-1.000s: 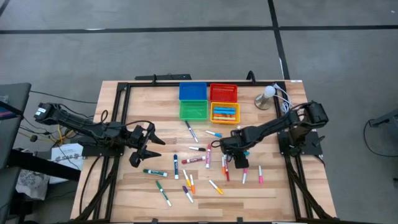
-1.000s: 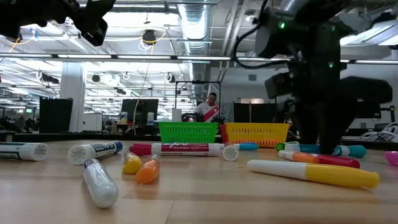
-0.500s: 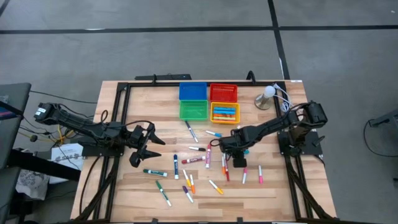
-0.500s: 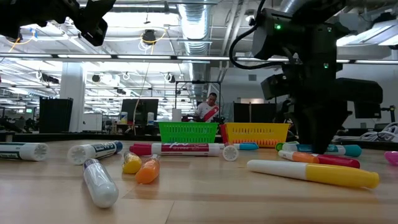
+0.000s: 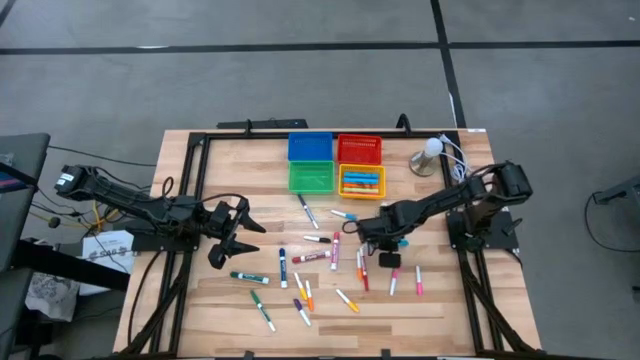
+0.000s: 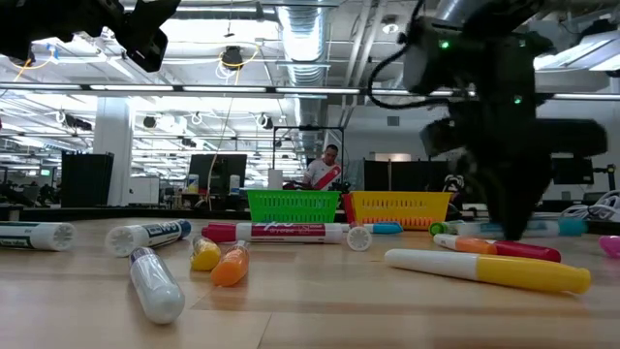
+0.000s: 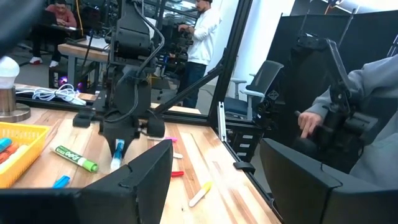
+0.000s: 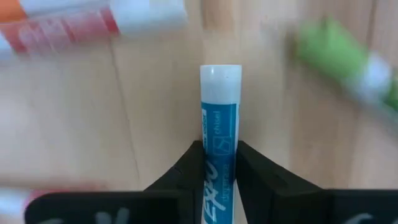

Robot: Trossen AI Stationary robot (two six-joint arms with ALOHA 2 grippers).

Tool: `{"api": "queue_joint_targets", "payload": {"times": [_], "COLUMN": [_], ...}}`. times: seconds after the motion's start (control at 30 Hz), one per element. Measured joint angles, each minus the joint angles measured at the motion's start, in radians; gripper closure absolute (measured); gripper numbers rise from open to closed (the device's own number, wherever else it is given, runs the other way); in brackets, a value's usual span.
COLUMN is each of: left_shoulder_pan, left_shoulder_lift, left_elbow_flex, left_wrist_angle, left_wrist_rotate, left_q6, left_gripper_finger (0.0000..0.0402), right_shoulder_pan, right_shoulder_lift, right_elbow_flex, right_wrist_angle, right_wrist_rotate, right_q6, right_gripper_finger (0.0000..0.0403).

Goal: Pick & Place Markers
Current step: Put the blue marker pen into the red bin

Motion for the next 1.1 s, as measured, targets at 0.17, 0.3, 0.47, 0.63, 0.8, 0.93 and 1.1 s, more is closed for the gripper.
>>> {"api": "queue_joint_targets", "payload": {"times": [0.17, 0.3, 0.47, 0.63, 0.8, 0.93, 1.1], "left_shoulder_pan": [0.000, 0.000, 0.000, 0.000, 0.000, 0.000, 0.000], "left_shoulder_lift": [0.000, 0.000, 0.000, 0.000, 0.000, 0.000, 0.000], "left_elbow_flex": [0.000, 0.000, 0.000, 0.000, 0.000, 0.000, 0.000], "left_wrist_angle": [0.000, 0.000, 0.000, 0.000, 0.000, 0.000, 0.000], "left_wrist_rotate": [0.000, 0.000, 0.000, 0.000, 0.000, 0.000, 0.000], "left_q6": [0.000, 0.000, 0.000, 0.000, 0.000, 0.000, 0.000], "left_gripper_finger": [0.0160, 0.0160, 0.0160, 0.0160, 0.0160, 0.0160, 0.0160], "right_shoulder_pan": [-0.029, -0.065, -0.132, -0.182, -0.205, -0.203, -0.203], "right_shoulder_lift": [-0.140, -0.285, -0.454, -0.588, -0.667, -0.700, -0.688], "right_elbow_flex": [0.030, 0.072, 0.086, 0.086, 0.087, 0.087, 0.087], "right_wrist_angle": [-0.110, -0.117, 0.062, 0.365, 0.615, 0.703, 0.685], "right_wrist_rotate": [-0.006, -0.135, -0.417, -0.613, -0.717, -0.732, -0.693], "right_q6": [0.029, 0.043, 0.145, 0.223, 0.278, 0.290, 0.299], "right_gripper_finger": [0.0342, 0.0342, 0.0342, 0.0342, 0.0342, 0.0342, 0.0342]}}
